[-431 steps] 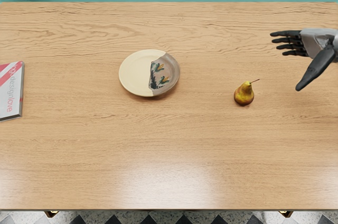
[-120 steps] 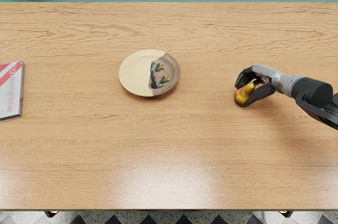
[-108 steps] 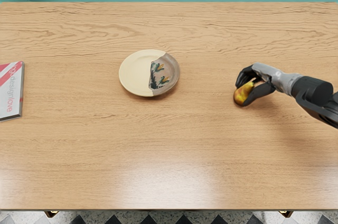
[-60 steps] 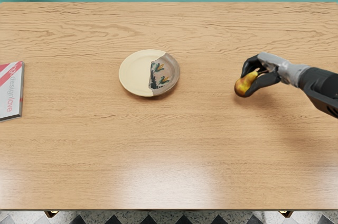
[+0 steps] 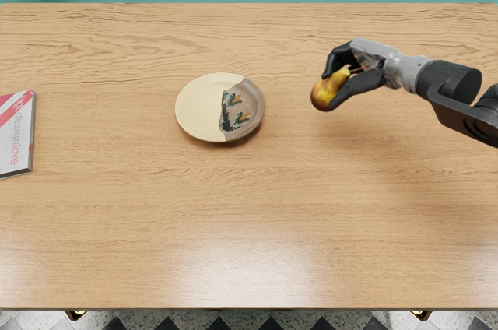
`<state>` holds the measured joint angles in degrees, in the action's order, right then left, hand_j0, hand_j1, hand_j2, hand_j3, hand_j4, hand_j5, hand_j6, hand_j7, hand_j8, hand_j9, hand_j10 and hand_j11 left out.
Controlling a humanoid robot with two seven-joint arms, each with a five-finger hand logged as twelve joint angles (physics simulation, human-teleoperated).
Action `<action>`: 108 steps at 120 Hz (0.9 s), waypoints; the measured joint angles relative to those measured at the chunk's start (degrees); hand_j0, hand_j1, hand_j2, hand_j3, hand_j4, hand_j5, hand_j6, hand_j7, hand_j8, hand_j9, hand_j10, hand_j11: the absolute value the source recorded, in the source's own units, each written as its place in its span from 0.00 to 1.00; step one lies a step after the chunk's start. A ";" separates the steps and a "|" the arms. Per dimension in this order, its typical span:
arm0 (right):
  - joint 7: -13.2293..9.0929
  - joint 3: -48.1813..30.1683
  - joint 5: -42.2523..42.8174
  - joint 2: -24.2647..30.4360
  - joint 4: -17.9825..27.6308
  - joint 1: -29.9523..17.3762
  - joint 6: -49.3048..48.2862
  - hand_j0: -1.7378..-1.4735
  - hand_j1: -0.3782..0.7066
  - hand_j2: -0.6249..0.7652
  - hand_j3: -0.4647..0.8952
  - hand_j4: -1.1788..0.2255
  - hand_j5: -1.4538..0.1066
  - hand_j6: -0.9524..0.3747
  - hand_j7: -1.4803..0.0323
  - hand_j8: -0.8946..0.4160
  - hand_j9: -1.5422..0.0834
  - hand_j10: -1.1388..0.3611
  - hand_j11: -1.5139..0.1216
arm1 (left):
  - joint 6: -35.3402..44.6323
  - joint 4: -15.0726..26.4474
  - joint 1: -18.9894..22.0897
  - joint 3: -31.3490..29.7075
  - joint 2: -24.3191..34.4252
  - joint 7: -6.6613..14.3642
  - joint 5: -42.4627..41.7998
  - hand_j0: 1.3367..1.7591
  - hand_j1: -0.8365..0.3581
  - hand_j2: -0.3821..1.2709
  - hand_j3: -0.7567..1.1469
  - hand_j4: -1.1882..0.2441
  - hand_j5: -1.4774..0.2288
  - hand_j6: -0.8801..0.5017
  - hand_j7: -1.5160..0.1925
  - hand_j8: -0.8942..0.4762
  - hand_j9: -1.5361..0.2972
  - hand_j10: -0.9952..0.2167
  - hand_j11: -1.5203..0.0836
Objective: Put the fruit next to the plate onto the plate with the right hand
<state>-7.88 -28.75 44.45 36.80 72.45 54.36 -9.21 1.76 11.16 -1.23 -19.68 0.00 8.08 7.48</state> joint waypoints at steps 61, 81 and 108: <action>-3.48 0.22 0.30 -13.53 -6.15 6.58 0.65 0.30 0.70 0.92 0.34 0.23 0.18 0.24 0.23 0.31 0.24 0.29 0.23 | 0.00 0.00 0.00 -0.01 0.00 0.00 0.00 0.76 0.99 0.23 0.40 0.83 0.87 0.64 0.89 0.65 0.84 0.82 0.95; -3.47 -0.05 0.23 -17.21 -8.00 8.07 0.71 0.30 0.69 0.86 0.34 0.23 0.18 0.24 0.23 0.29 0.24 0.27 0.23 | 0.00 0.00 0.00 0.00 0.00 0.00 0.01 0.76 0.99 0.23 0.40 0.83 0.87 0.64 0.89 0.65 0.84 0.82 0.95; -3.45 -0.16 0.19 -22.19 -12.38 10.72 0.81 0.30 0.72 0.85 0.34 0.22 0.19 0.20 0.23 0.25 0.25 0.23 0.23 | 0.00 0.00 0.00 -0.01 0.00 0.01 0.00 0.76 0.99 0.23 0.40 0.83 0.87 0.64 0.89 0.65 0.84 0.82 0.95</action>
<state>-11.33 -28.92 44.64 14.60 60.07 65.08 -8.40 1.76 11.16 -1.23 -19.69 0.00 8.09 7.49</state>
